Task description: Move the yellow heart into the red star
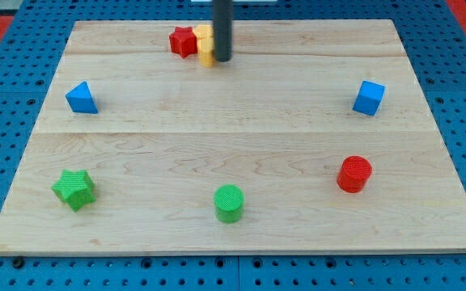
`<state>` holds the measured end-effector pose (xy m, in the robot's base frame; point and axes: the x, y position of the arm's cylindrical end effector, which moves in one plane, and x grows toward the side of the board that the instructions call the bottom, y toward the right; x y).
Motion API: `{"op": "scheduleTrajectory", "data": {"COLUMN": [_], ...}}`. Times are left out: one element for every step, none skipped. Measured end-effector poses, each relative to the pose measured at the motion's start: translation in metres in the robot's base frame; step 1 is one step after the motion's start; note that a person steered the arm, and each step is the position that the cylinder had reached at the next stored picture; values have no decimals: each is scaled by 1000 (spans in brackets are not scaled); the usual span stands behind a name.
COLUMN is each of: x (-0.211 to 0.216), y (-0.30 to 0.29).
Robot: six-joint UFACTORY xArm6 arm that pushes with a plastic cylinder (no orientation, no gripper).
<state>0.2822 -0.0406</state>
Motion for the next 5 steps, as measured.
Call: {"op": "scheduleTrajectory", "data": {"x": [2, 1, 1, 57, 121], "y": [17, 123, 248, 317, 307]}}
